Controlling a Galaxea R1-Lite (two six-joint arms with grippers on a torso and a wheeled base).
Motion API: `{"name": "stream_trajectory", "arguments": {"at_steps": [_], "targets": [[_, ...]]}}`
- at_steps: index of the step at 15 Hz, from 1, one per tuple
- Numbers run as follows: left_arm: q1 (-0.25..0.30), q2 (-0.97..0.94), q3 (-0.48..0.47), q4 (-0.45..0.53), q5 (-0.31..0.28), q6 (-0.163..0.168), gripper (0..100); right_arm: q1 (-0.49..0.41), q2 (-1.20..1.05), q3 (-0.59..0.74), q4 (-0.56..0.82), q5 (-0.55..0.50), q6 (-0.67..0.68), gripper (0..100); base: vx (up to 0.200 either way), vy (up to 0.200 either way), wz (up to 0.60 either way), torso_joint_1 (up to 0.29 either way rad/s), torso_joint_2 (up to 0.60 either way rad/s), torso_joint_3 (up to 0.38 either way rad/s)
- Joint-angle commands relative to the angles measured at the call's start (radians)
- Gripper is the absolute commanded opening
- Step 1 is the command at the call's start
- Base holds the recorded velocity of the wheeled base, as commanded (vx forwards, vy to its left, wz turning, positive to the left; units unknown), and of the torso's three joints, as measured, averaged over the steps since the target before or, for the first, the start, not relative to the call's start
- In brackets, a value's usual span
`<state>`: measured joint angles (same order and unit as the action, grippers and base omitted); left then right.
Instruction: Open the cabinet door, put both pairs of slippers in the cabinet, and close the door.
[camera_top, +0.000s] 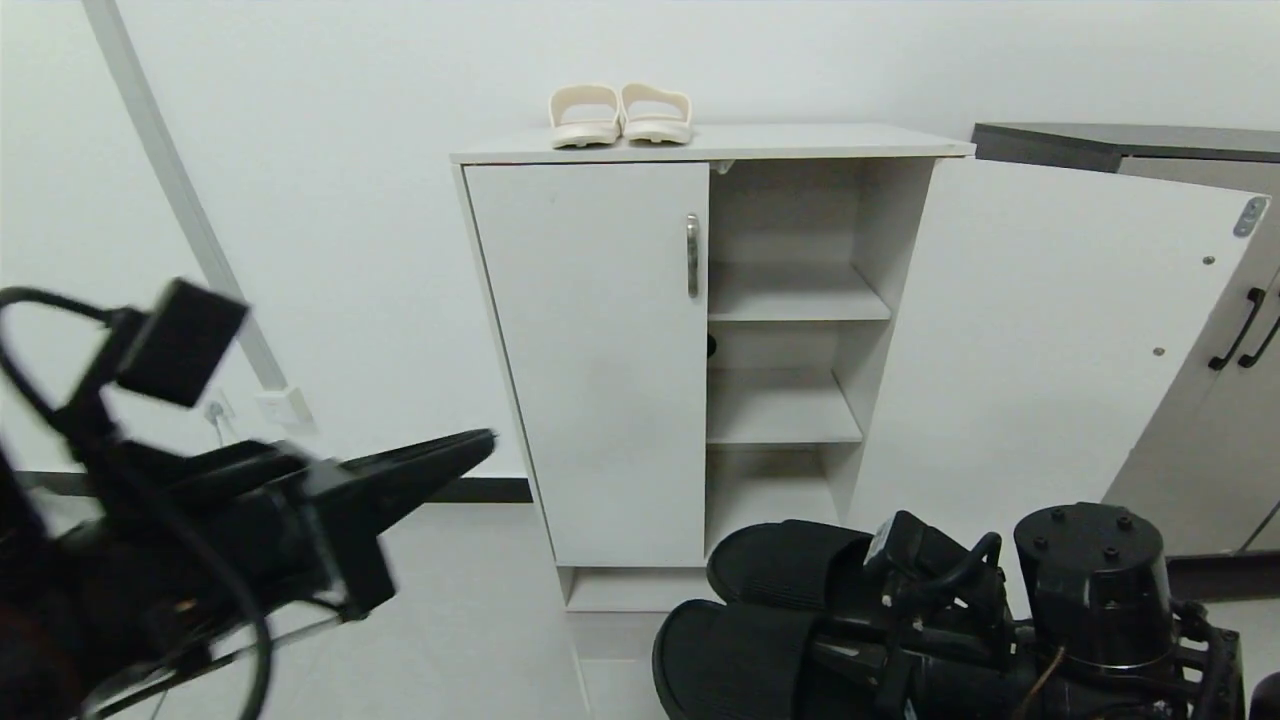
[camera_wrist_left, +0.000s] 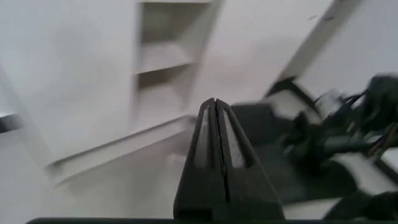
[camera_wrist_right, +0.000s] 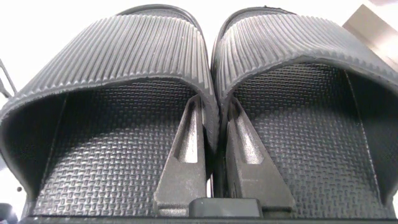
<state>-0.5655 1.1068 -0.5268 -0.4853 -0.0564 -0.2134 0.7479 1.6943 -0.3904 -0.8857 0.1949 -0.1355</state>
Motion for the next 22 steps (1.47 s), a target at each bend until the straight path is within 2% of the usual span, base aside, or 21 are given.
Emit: {"name": "stream_trajectory", "arguments": {"at_steps": [1, 2, 5, 10, 11, 13, 15, 16, 17, 18, 19, 20, 22], "targets": [[0.188, -0.544, 0.130, 0.429, 0.231, 0.111, 0, -0.002, 0.007, -0.005, -0.005, 0.000, 0.001, 0, 0.000, 0.000, 0.00, 0.000, 0.00, 0.000], [0.268, -0.616, 0.151, 0.485, 0.231, 0.112, 0, -0.007, 0.010, -0.005, -0.005, 0.000, 0.002, 0, 0.000, 0.000, 0.00, 0.000, 0.00, 0.000], [0.421, -0.777, 0.300, 0.493, 0.311, 0.117, 0, -0.010, 0.018, 0.001, -0.029, 0.000, 0.002, 0, 0.000, 0.000, 0.00, 0.000, 0.00, 0.000], [0.587, -1.002, 0.493, 0.493, 0.314, 0.189, 0, -0.010, 0.028, 0.002, -0.029, 0.000, 0.002, 0, 0.000, 0.000, 0.00, 0.000, 0.00, 0.000], [0.581, -1.044, 0.508, 0.493, 0.296, 0.204, 0, -0.010, 0.033, 0.002, -0.030, 0.000, 0.002, 0, 0.000, 0.000, 0.00, 0.000, 0.00, 0.000], [0.559, -1.087, 0.510, 0.488, 0.198, 0.204, 0, -0.008, 0.036, 0.004, -0.030, 0.000, 0.001, 0, 0.000, 0.000, 0.00, 0.000, 0.00, 0.000], [0.559, -1.087, 0.515, 0.475, 0.125, 0.197, 0, -0.007, 0.035, 0.005, -0.030, 0.000, 0.001, 0, 0.000, 0.000, 0.00, 0.000, 0.00, 0.000], [0.561, -1.096, 0.525, 0.487, 0.081, 0.207, 0, -0.007, 0.033, 0.005, -0.030, 0.000, 0.001, 0, 0.000, 0.000, 0.00, 0.000, 0.00, 0.000], [0.561, -1.101, 0.527, 0.488, 0.046, 0.236, 0, -0.007, 0.035, 0.005, -0.030, 0.000, 0.001, 0, 0.000, 0.000, 0.00, 0.000, 0.00, 0.000], [0.561, -1.101, 0.527, 0.488, 0.030, 0.264, 0, -0.007, 0.035, 0.005, -0.030, 0.000, -0.001, 0, 0.000, 0.000, 0.00, 0.000, 0.00, 0.000], [0.561, -1.101, 0.527, 0.490, 0.027, 0.261, 0, -0.005, 0.035, 0.004, -0.030, -0.002, -0.001, 0, 0.000, 0.000, 0.00, 0.000, 0.00, 0.000], [0.562, -1.102, 0.525, 0.488, 0.027, 0.244, 0, -0.005, 0.036, -0.001, -0.033, -0.002, -0.001, 0, 0.000, 0.000, 0.00, 0.000, 0.00, 0.000], [0.562, -1.102, 0.527, 0.488, 0.029, 0.241, 0, -0.007, 0.073, -0.039, -0.050, -0.032, 0.024, 0, 0.000, 0.000, 0.00, 0.000, 0.00, 0.000]]}}
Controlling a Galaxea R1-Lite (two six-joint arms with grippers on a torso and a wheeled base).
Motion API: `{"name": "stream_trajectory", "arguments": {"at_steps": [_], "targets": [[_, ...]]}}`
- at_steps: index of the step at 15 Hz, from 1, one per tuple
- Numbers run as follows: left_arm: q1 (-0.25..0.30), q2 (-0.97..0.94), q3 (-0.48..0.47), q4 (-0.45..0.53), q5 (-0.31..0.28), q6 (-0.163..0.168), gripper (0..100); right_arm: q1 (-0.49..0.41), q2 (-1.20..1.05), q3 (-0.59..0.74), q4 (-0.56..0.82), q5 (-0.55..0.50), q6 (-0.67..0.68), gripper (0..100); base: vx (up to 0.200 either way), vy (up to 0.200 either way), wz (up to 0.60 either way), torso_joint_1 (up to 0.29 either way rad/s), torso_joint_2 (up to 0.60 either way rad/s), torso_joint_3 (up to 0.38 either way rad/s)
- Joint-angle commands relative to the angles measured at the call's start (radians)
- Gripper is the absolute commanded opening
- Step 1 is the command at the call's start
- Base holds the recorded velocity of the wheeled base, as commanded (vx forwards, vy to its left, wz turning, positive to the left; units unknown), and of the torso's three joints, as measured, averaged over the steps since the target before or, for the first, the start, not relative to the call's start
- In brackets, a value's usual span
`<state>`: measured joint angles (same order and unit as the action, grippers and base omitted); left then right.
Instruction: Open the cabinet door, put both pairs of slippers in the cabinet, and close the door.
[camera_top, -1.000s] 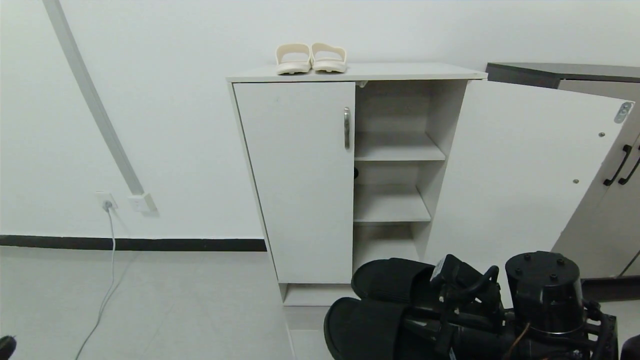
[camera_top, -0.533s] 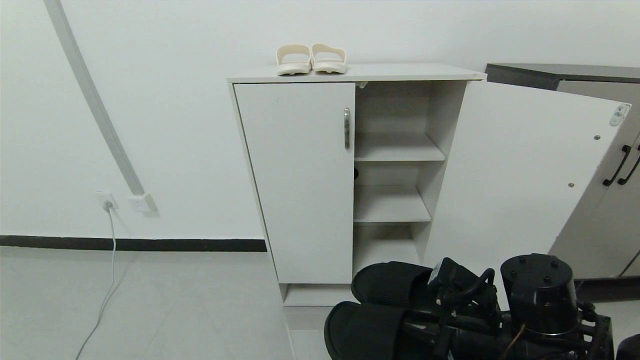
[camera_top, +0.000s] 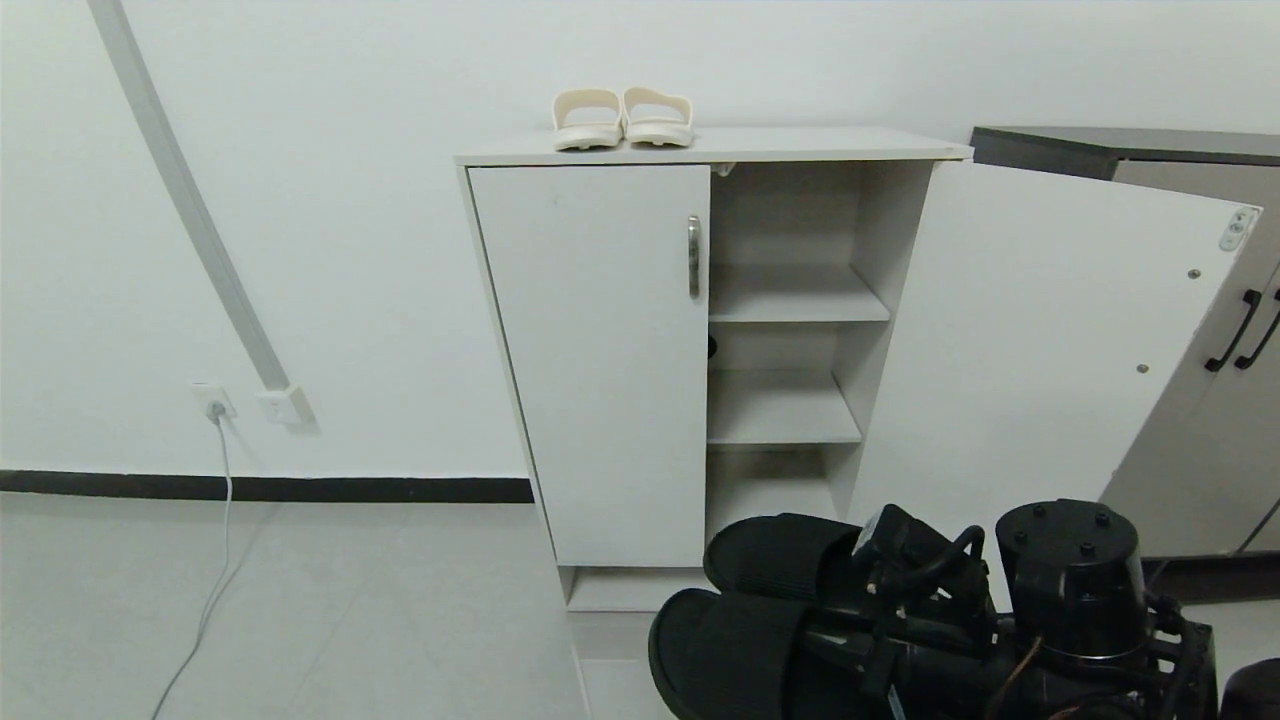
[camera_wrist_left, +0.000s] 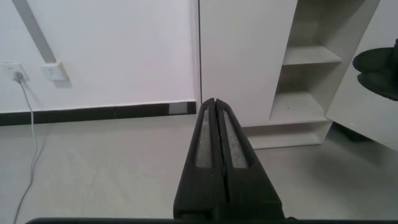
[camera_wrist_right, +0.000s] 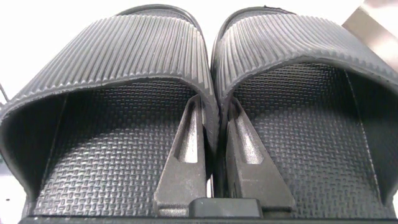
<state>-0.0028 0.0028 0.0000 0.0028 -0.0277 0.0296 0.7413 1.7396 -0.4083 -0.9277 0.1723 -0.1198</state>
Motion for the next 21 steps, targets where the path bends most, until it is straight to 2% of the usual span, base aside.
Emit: {"name": "stream_trajectory", "arguments": {"at_steps": [1, 2, 3, 4, 5, 7, 8, 9, 11, 17, 21], "targets": [[0.000, 0.002, 0.000, 0.000, 0.000, -0.002, 0, 0.017, 0.054, -0.033, -0.036, -0.068, 0.055, 0, 0.000, 0.000, 0.00, 0.000, 0.00, 0.000], [0.000, 0.000, 0.000, 0.000, 0.000, -0.005, 0, 0.069, 0.086, -0.058, -0.072, -0.169, 0.127, 0, 0.000, 0.000, 0.00, 0.000, 0.00, 0.000], [0.000, 0.000, 0.000, 0.000, 0.000, -0.005, 0, 0.136, 0.123, -0.093, -0.106, -0.347, 0.219, 0, 0.000, 0.000, 0.00, 0.000, 0.00, 0.000], [0.000, 0.002, 0.000, 0.000, 0.000, -0.005, 0, 0.165, 0.149, -0.130, -0.111, -0.450, 0.267, 0, 0.000, 0.000, 0.00, 0.000, 0.00, 0.000], [0.000, 0.002, 0.000, 0.000, 0.000, -0.005, 0, 0.190, 0.210, -0.219, -0.108, -0.613, 0.327, 0, 0.000, 0.000, 0.00, 0.000, 0.00, 0.000], [0.000, 0.002, 0.000, 0.000, 0.000, -0.005, 0, 0.187, 0.271, -0.273, -0.100, -0.722, 0.345, 0, 0.000, 0.000, 0.00, 0.000, 0.00, 0.000], [0.000, 0.002, 0.000, 0.000, 0.000, -0.005, 0, 0.173, 0.331, -0.326, -0.080, -0.867, 0.347, 0, 0.000, 0.000, 0.00, 0.000, 0.00, 0.000], [0.000, 0.002, 0.000, 0.000, 0.000, -0.005, 0, 0.155, 0.368, -0.372, -0.072, -0.949, 0.354, 0, 0.000, 0.000, 0.00, 0.000, 0.00, 0.000], [0.000, 0.002, 0.000, 0.000, 0.000, -0.005, 0, 0.133, 0.387, -0.400, -0.071, -0.970, 0.367, 0, 0.000, 0.000, 0.00, 0.000, 0.00, 0.000], [0.000, 0.002, 0.000, 0.000, 0.000, -0.005, 0, 0.099, 0.422, -0.397, -0.077, -0.998, 0.367, 0, 0.000, -0.200, 0.00, 0.002, 0.00, 0.001], [0.000, 0.000, -0.002, 0.000, 0.000, -0.008, 0, 0.098, 0.459, -0.400, -0.086, -1.014, 0.365, 0, 0.000, 0.000, 0.00, 0.000, 0.00, 0.000]]}}
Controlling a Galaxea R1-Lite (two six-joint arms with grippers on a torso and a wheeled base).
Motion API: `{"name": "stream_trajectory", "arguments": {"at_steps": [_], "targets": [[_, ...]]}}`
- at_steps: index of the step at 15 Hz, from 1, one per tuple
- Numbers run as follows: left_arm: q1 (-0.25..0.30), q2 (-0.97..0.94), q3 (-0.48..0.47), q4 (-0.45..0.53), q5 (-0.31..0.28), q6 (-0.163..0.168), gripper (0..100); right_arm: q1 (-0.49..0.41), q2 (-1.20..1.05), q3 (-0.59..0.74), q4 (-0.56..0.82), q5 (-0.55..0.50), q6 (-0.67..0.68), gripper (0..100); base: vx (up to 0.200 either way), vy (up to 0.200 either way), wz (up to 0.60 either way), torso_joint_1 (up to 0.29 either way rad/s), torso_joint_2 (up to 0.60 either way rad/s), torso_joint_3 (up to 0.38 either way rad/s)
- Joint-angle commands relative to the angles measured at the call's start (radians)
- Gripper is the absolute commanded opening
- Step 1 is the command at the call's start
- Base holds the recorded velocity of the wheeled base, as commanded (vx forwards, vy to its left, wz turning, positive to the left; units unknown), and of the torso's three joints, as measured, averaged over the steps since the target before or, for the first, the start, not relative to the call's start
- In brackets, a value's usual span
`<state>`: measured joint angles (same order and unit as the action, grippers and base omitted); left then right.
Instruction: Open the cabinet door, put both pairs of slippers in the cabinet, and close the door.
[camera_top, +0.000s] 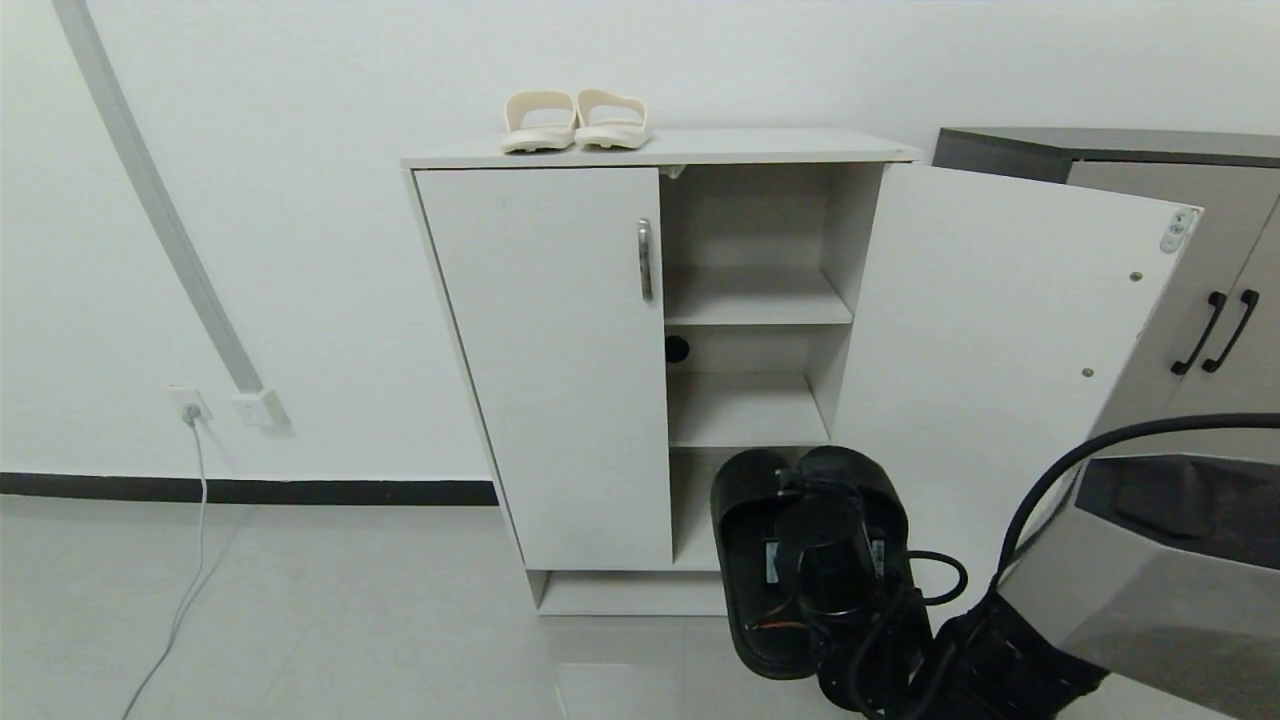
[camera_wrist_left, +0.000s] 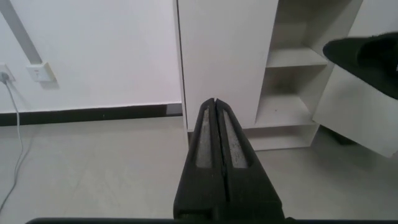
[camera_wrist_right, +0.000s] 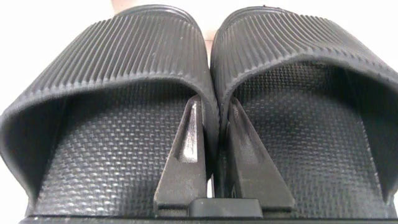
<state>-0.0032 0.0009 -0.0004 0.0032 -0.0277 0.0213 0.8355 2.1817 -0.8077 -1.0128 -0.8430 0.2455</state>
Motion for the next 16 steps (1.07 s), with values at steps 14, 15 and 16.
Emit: {"name": "stream_trajectory", "arguments": {"at_steps": [14, 15, 16], "targets": [[0.000, 0.002, -0.001, 0.000, 0.003, -0.003, 0, -0.119, 0.236, -0.257, -0.084, 0.194, -0.080, 0, 0.000, 0.000, 0.00, 0.000, 0.00, 0.000], [0.000, 0.002, -0.001, 0.000, 0.003, -0.004, 0, -0.119, 0.244, -0.265, -0.084, 0.194, -0.080, 0, 0.000, 0.000, 0.00, 0.000, 0.00, 0.000], [0.000, 0.002, 0.000, 0.000, 0.003, -0.004, 0, -0.119, 0.247, -0.271, -0.082, 0.194, -0.080, 0, 0.000, 0.000, 0.00, 0.000, 0.00, 0.000]]}}
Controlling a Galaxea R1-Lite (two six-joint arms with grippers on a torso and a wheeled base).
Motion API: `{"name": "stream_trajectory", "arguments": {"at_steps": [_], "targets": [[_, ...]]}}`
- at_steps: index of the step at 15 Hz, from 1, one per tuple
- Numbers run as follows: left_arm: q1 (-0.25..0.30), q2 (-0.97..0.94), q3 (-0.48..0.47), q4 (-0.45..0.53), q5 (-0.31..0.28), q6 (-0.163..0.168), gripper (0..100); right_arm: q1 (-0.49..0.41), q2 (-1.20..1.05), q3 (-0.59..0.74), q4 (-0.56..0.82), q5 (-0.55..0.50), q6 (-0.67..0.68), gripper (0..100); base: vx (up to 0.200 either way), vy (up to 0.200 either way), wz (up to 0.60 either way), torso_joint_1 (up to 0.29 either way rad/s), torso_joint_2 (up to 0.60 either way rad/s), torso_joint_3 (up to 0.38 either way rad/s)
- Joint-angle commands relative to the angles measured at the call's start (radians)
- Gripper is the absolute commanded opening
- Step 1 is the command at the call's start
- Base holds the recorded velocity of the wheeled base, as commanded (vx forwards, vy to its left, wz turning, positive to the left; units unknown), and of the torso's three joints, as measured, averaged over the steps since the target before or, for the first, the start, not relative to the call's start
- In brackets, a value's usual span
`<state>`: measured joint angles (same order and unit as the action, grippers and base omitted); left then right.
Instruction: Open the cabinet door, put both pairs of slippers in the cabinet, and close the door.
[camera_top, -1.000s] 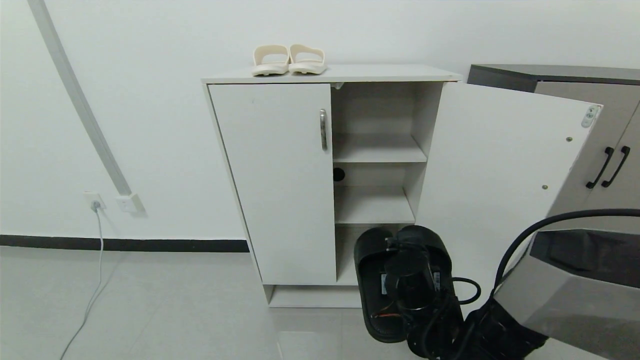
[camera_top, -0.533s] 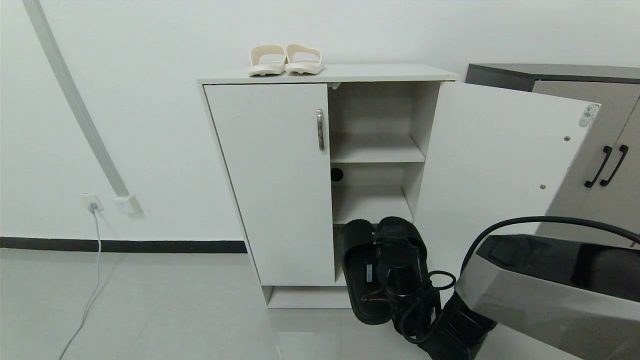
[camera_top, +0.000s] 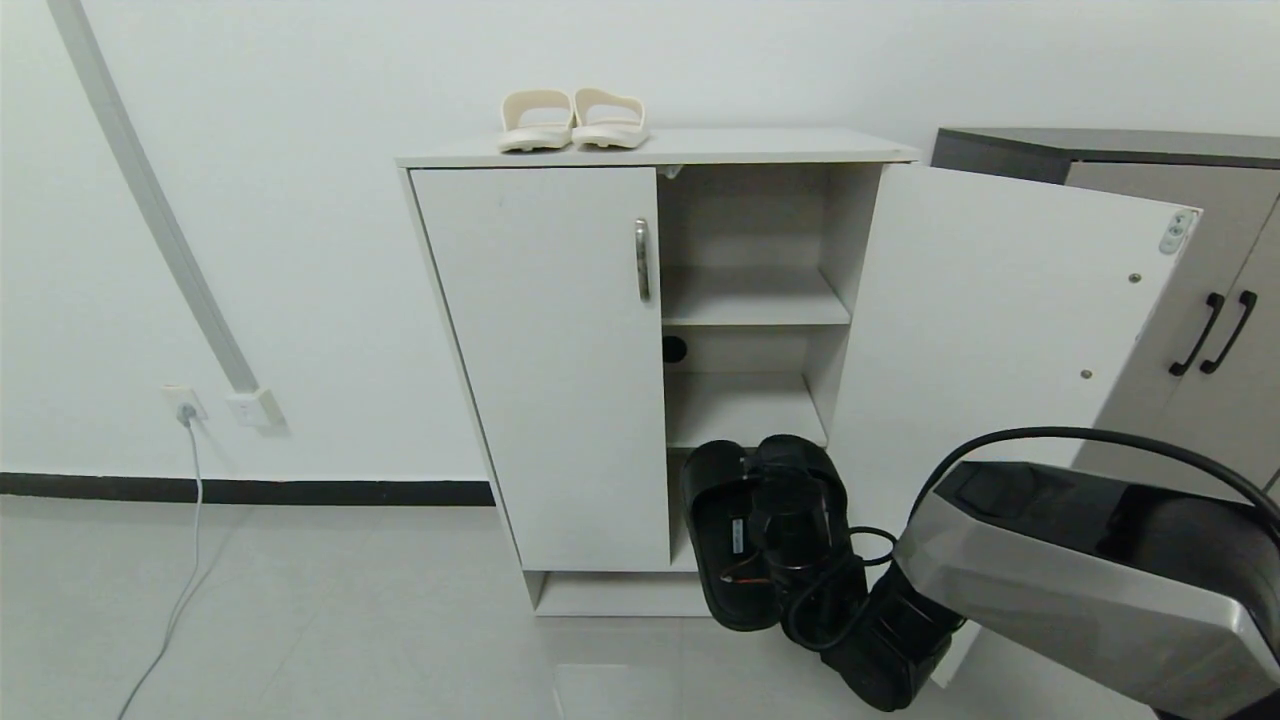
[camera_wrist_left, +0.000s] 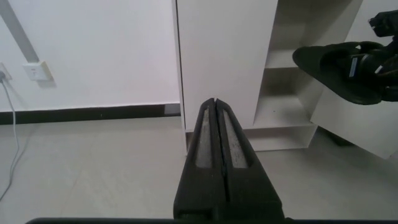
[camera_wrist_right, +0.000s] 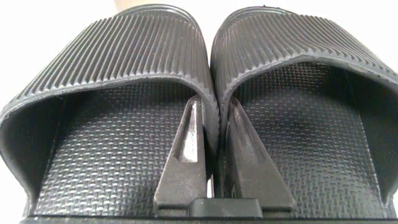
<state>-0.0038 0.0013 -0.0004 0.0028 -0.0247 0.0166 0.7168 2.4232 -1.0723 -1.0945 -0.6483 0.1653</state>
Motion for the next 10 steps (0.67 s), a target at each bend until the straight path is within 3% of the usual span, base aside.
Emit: {"name": "stream_trajectory", "arguments": {"at_steps": [1, 5, 10], "targets": [[0.001, 0.002, -0.001, 0.000, -0.001, 0.000, 0, -0.002, 0.005, -0.003, 0.004, -0.001, 0.000, 0, 0.000, 0.000, 0.00, 0.000, 0.00, 0.000], [0.001, 0.003, -0.001, 0.002, -0.003, 0.002, 0, -0.017, 0.008, -0.001, 0.001, -0.001, 0.003, 0, 0.000, 0.000, 0.00, 0.002, 0.00, -0.045], [0.001, 0.003, -0.001, 0.002, -0.003, 0.002, 0, -0.020, 0.010, -0.001, 0.001, -0.001, 0.003, 0, 0.000, 0.000, 0.00, 0.004, 0.00, -0.177]]}}
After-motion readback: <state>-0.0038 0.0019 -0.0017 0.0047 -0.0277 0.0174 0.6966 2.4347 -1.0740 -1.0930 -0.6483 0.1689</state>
